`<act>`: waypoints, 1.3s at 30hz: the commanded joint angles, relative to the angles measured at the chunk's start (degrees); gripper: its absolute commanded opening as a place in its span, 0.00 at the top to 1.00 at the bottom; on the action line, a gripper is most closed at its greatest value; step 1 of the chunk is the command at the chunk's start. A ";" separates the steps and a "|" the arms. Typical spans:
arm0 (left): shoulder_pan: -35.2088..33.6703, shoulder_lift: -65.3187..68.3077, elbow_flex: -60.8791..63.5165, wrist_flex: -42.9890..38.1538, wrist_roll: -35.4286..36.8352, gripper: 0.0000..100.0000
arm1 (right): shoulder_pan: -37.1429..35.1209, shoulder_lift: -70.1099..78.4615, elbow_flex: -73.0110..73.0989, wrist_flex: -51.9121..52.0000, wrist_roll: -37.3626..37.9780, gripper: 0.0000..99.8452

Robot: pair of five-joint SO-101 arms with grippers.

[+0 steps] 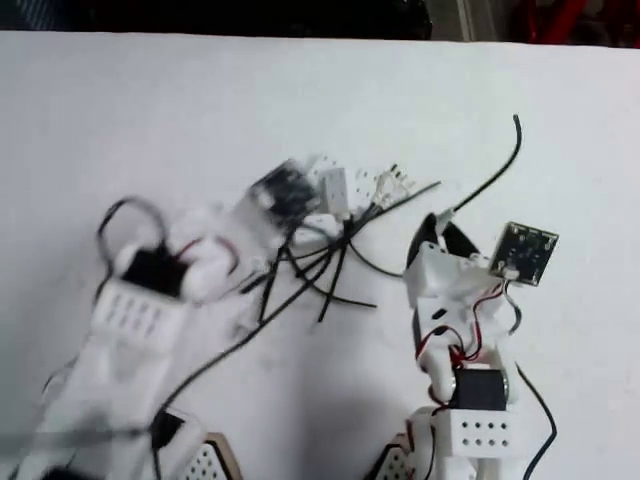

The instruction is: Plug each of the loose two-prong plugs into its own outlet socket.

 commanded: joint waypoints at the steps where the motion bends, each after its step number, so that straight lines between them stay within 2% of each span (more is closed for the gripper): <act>1: 3.03 17.45 -10.90 -4.75 -3.25 0.77 | 1.54 -1.10 -0.70 -1.80 -0.53 0.98; 11: 3.91 44.26 -29.27 -9.85 -3.25 0.77 | 1.45 -1.10 -0.70 -1.71 -0.53 0.98; 21: 3.74 62.81 -45.10 -9.41 -3.25 0.77 | 1.19 -1.10 -0.62 -1.71 -0.35 0.98; 33: 3.03 74.15 -55.91 -1.32 -3.52 0.77 | 1.10 -1.10 -0.62 -1.54 -0.18 0.98; 35: 3.03 74.51 -57.05 0.97 -3.52 0.82 | 1.10 -1.10 -0.62 -1.45 -0.09 0.98; 39: 3.65 73.63 -58.99 5.89 -3.43 0.98 | 1.10 -1.10 -0.62 -1.45 -0.09 0.98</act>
